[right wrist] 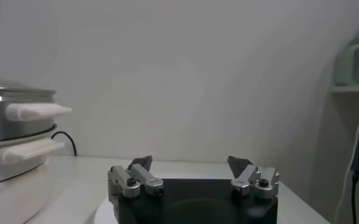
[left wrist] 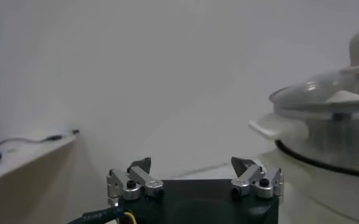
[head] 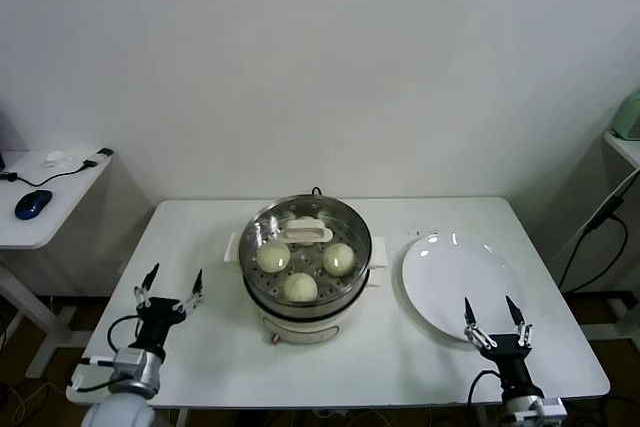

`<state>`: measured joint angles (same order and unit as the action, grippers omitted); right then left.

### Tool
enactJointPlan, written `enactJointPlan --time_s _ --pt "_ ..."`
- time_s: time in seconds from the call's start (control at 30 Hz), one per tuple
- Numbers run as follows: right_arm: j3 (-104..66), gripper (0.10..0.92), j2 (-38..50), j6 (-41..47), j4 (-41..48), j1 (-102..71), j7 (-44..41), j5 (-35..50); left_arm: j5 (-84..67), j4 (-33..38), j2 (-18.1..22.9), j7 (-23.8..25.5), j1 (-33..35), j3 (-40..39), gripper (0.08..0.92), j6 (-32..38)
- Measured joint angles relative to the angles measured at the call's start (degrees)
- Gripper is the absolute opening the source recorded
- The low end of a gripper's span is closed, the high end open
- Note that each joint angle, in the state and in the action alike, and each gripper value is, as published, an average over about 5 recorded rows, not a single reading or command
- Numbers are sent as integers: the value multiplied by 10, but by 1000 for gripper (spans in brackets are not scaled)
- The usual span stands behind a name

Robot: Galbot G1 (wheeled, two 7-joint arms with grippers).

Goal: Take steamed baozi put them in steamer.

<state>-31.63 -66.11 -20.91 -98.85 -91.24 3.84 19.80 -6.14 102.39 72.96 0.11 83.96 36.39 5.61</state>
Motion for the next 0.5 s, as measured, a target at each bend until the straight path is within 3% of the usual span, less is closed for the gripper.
enactJointPlan --time_s 0.5 --pt "1 823 0 -2 5 -1 1 11 -56 -40 2 7 16 3 823 42"
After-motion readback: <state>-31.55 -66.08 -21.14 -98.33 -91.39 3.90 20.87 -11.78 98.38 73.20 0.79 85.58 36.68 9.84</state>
